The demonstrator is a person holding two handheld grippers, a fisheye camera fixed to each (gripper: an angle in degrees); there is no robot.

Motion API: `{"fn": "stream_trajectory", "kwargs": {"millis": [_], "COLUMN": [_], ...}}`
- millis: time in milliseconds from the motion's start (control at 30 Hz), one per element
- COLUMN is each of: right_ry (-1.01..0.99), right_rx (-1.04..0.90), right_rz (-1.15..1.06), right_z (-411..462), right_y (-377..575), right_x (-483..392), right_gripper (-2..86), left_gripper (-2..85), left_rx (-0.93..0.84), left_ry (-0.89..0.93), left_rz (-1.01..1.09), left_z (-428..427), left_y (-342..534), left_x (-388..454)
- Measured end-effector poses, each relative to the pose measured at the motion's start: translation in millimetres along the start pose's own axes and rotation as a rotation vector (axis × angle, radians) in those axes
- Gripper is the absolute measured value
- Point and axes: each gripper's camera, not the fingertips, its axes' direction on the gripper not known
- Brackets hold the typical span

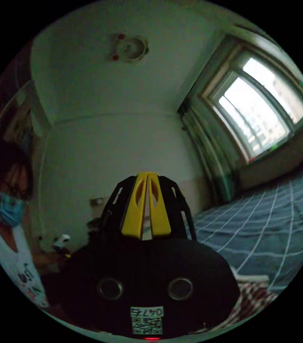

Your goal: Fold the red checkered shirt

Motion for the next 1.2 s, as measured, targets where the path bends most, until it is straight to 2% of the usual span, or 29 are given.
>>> {"fn": "stream_trajectory", "kwargs": {"millis": [33, 100, 200, 333, 400, 500, 567, 700, 733, 800, 867, 1000, 1133, 1200], "right_ry": [-0.025, -0.036, -0.022, -0.013, 0.004, 0.173, 0.191, 0.349, 0.361, 0.321, 0.305, 0.204, 0.122, 0.108], "right_rx": [-0.039, -0.290, -0.553, -0.666, -0.771, -1.000, -1.050, -1.181, -1.168, -1.054, -1.032, -1.015, -0.969, -0.967], "right_rz": [0.017, -0.027, -0.116, -0.126, -0.262, -0.479, -0.560, -0.767, -0.736, -0.475, -0.322, -0.006, 0.183, 0.191], "right_z": [-1.3, -1.9, -10.3, -24.1, -17.8, -1.2, 2.3, 6.4, 3.5, -17.8, -31.7, -56.0, -75.0, -83.7], "right_y": [3.8, 33.3, 103.2, 191.8, 241.4, 299.7, 327.7, 376.7, 373.8, 346.2, 334.1, 329.0, 327.6, 325.9], "right_x": [-13.3, -93.1, -209.5, -326.5, -391.4, -444.3, -464.4, -480.4, -478.9, -465.4, -450.8, -416.6, -400.5, -400.1], "right_gripper": [-0.4, 0.1, 1.0, 1.3, 2.8, 7.7, 8.7, 1.5, 1.0, 0.0, -0.2, -0.4, -0.4, -0.5], "left_gripper": [-0.5, -0.4, -0.5, -0.7, -0.3, 1.5, 3.2, 5.8, 5.6, 5.5, 6.0, 12.0, 13.8, 11.5], "left_rx": [0.011, 0.052, 0.122, 0.108, 0.081, -0.010, -0.046, -0.074, -0.072, -0.048, -0.001, 0.023, -0.094, -0.069], "left_ry": [-0.009, 0.004, 0.066, 0.053, 0.031, -0.008, -0.063, -0.106, -0.100, -0.124, -0.161, -0.234, -0.410, -0.391], "left_rz": [-0.001, -0.011, -0.061, -0.064, -0.047, 0.039, 0.104, 0.236, 0.296, 0.381, 0.446, 0.512, 0.551, 0.529], "left_z": [-8.3, -23.8, -48.2, -56.8, -51.1, -34.7, -26.8, -20.1, -19.8, -17.2, -9.5, 28.9, 74.1, 79.8], "left_y": [12.4, 32.4, 71.5, 129.7, 151.6, 183.7, 204.2, 253.6, 268.3, 290.5, 310.1, 337.2, 356.4, 367.3], "left_x": [-1.5, -5.6, -17.5, -19.5, -12.4, 11.2, 27.3, 50.8, 56.6, 65.2, 74.5, 100.0, 117.6, 116.8]}}
